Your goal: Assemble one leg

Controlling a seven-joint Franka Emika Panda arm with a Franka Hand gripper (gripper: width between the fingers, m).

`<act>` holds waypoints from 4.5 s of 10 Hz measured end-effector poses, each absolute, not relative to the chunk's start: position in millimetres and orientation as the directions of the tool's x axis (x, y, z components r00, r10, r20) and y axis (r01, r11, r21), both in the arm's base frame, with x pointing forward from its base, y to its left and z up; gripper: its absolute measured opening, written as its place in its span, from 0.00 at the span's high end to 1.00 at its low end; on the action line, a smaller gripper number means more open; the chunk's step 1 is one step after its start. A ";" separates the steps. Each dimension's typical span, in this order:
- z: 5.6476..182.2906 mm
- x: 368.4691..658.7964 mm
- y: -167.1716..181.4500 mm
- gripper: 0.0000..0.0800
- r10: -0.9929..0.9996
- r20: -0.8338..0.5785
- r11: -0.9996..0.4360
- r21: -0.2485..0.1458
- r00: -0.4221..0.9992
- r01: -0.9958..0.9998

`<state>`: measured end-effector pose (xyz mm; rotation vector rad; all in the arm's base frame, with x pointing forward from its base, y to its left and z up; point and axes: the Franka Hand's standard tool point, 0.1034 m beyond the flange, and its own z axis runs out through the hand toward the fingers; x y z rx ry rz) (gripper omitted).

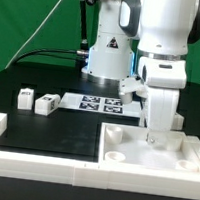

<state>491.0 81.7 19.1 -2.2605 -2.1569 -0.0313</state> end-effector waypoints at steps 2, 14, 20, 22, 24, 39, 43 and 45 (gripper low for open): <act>37.8 473.9 96.7 0.19 0.994 0.019 -0.106 0.011 0.106 0.994; 39.7 449.5 122.1 0.19 0.545 0.042 -0.837 -0.028 0.837 0.546; 33.6 421.7 142.5 0.19 0.373 0.017 -0.926 -0.050 0.928 0.373; 32.6 418.9 141.8 0.19 0.375 -0.017 -0.926 -0.051 0.927 0.374; 33.8 409.2 141.2 0.19 0.381 -0.217 -0.924 -0.063 0.899 0.376; 3.2 368.1 151.8 0.31 0.333 -0.794 -0.901 -0.109 0.508 0.420; 3.2 368.1 151.7 0.64 0.333 -0.794 -0.901 -0.109 0.508 0.420; 3.1 368.1 151.7 0.64 0.333 -0.794 -0.901 -0.109 0.508 0.420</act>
Offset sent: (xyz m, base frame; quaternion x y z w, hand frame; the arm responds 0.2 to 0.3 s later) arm -0.0209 0.0121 0.0314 -0.0051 -0.0432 0.0338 0.9985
